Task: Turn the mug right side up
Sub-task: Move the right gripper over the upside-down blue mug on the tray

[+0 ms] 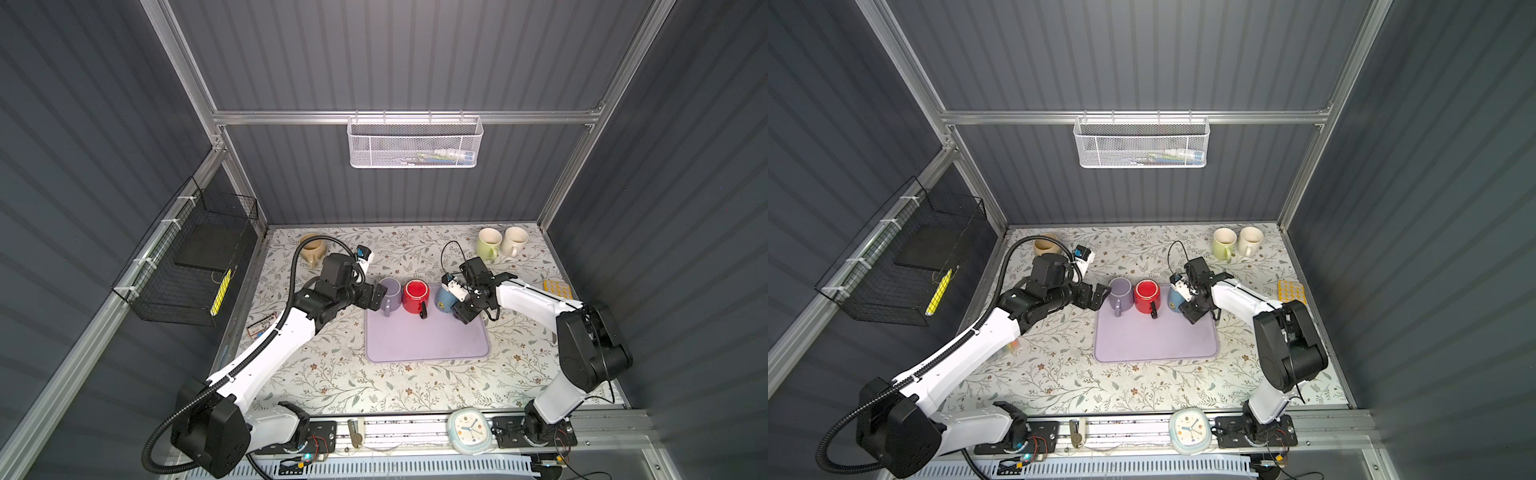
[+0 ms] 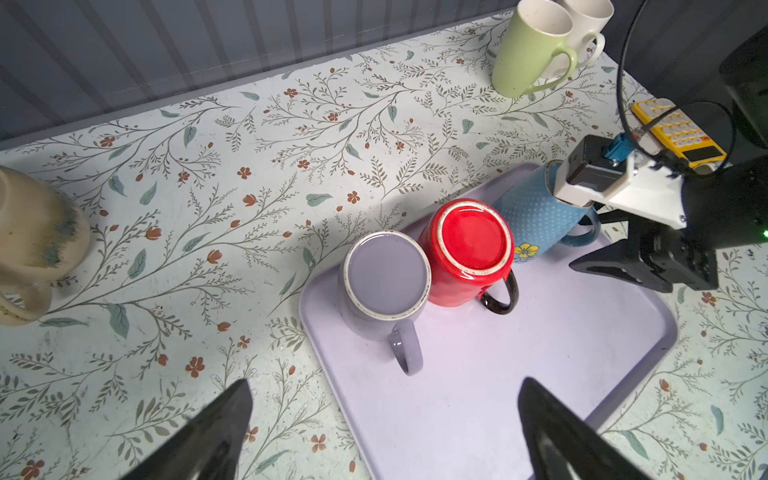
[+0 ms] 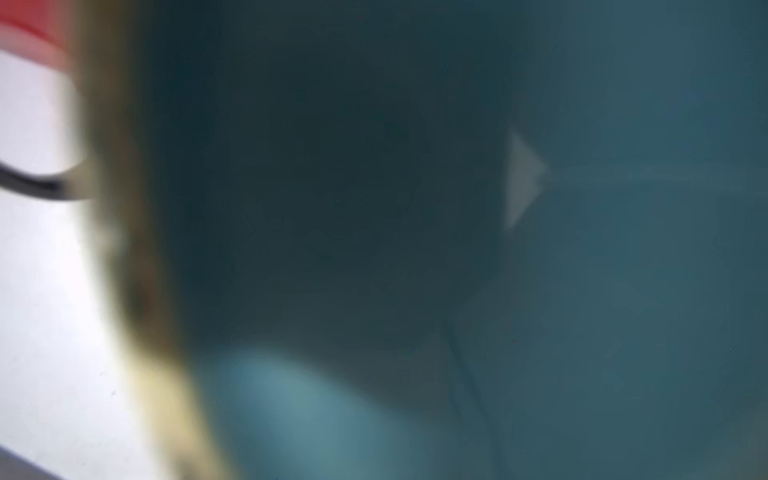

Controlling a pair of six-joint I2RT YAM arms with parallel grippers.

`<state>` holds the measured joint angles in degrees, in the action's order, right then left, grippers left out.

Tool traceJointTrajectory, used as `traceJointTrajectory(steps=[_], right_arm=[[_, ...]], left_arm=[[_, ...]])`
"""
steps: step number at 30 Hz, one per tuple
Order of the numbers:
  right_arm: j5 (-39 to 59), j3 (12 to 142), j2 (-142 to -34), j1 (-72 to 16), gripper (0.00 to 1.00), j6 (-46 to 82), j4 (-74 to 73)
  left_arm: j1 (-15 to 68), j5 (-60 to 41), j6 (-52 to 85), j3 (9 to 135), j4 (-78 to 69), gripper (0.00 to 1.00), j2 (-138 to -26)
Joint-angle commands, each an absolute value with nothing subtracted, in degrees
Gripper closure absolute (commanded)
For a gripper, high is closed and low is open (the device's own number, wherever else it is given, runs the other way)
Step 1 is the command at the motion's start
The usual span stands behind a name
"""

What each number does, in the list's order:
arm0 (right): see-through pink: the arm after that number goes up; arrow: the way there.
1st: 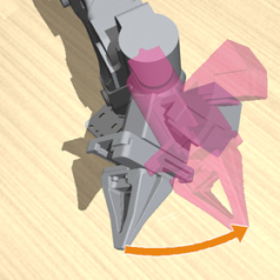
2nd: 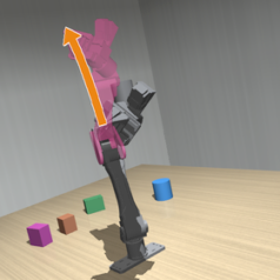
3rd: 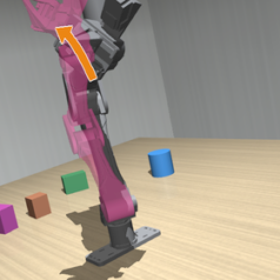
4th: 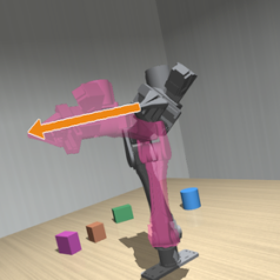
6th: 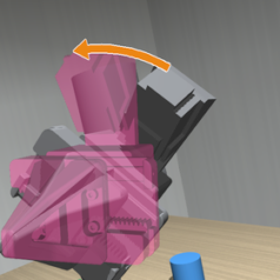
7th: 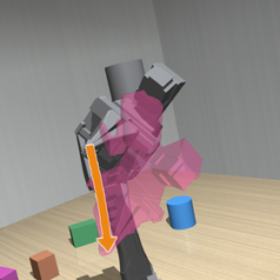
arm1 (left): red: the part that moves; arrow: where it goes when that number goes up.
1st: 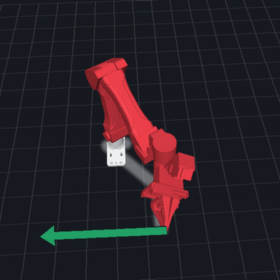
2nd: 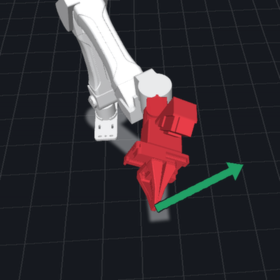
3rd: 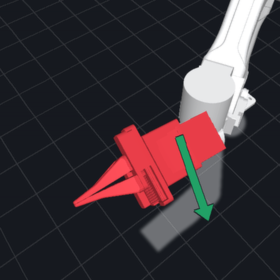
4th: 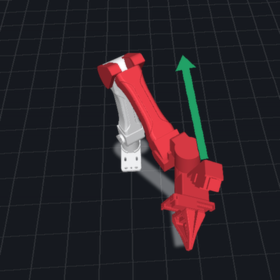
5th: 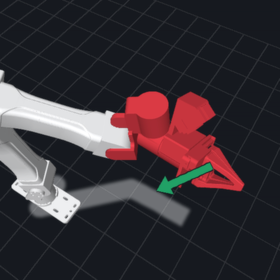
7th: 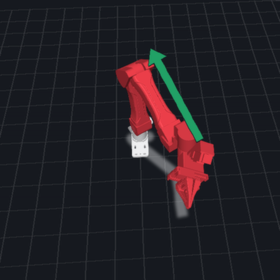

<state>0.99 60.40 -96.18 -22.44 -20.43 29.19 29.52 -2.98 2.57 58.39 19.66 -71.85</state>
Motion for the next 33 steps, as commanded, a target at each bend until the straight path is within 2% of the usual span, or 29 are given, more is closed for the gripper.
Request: traceJointTrajectory(steps=[1,8,25,33], right_arm=[[0.01,59.6,-97.45,-22.61,0.41,-21.03,26.68],[0.55,58.05,-97.19,-22.72,0.48,-20.75,25.34],[1.67,56.43,-96.55,-22.73,0.85,-19.49,23.84],[2.11,56.39,-94.73,-22.59,0.93,-17.7,22.83]], left_arm=[[29.18,-2.57,3.19,57.25,19.34,0.0,-70.74],[29.18,-2.46,3.43,56.58,19.07,0.0,-70.55],[29.17,-2.99,3.8,56.51,18.43,0.0,-71.11],[29.14,-3.43,4.04,56.6,18.04,0.0,-71.52]])
